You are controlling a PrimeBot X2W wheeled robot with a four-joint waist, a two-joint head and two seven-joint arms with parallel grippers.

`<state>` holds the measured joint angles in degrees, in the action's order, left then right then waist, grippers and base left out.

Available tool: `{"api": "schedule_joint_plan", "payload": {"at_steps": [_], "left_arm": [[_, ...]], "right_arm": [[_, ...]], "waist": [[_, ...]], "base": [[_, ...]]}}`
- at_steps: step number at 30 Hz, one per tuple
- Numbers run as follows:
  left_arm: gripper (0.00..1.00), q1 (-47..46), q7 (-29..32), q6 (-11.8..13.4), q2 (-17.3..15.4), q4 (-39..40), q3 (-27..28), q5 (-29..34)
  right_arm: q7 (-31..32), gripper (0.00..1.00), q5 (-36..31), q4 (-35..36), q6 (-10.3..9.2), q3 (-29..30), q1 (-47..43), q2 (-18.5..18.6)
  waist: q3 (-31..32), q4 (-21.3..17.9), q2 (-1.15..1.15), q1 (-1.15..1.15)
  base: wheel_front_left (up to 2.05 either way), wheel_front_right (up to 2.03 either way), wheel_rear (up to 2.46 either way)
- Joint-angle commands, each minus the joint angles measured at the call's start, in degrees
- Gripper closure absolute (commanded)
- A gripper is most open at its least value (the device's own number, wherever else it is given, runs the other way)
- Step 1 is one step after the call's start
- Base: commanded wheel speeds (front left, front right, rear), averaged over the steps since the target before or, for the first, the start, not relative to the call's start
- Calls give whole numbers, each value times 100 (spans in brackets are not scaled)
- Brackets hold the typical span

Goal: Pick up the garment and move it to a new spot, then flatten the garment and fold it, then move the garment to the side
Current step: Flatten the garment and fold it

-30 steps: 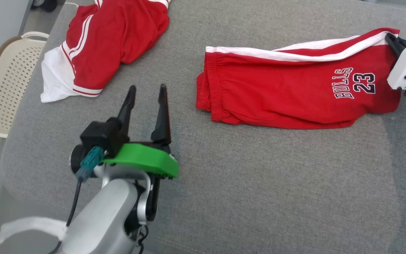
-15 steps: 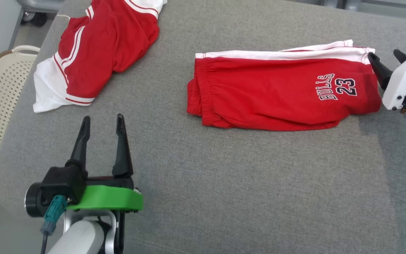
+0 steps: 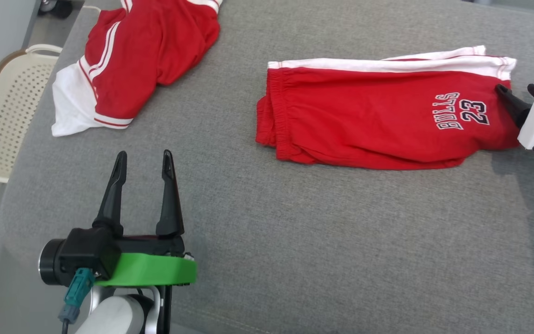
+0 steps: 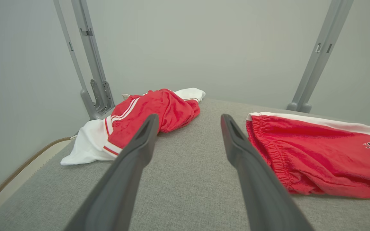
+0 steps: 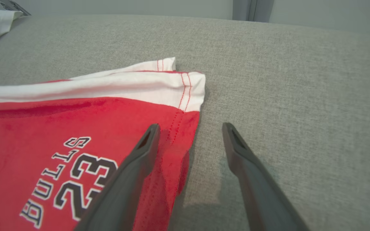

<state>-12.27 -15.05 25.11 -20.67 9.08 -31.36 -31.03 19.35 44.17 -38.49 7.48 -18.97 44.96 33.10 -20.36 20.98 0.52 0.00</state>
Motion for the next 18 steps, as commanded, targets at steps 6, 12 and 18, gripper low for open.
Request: {"api": "schedule_joint_plan", "payload": {"at_steps": [6,12,18], "left_arm": [[0,-77,-18,-129,181,-100,32,194],[0,-35,-18,-234,321,-157,80,303],[0,94,-13,-360,401,-294,163,258]], "right_arm": [[427,0,23,23,2,85,-107,-168],[827,17,-10,90,3,94,-133,-309],[959,100,148,312,3,239,-199,-367]], "waist": [[-171,313,-52,0],[-151,409,-52,0],[-71,341,-52,0]], "base": [[0,0,0],[0,0,0],[0,0,0]]}}
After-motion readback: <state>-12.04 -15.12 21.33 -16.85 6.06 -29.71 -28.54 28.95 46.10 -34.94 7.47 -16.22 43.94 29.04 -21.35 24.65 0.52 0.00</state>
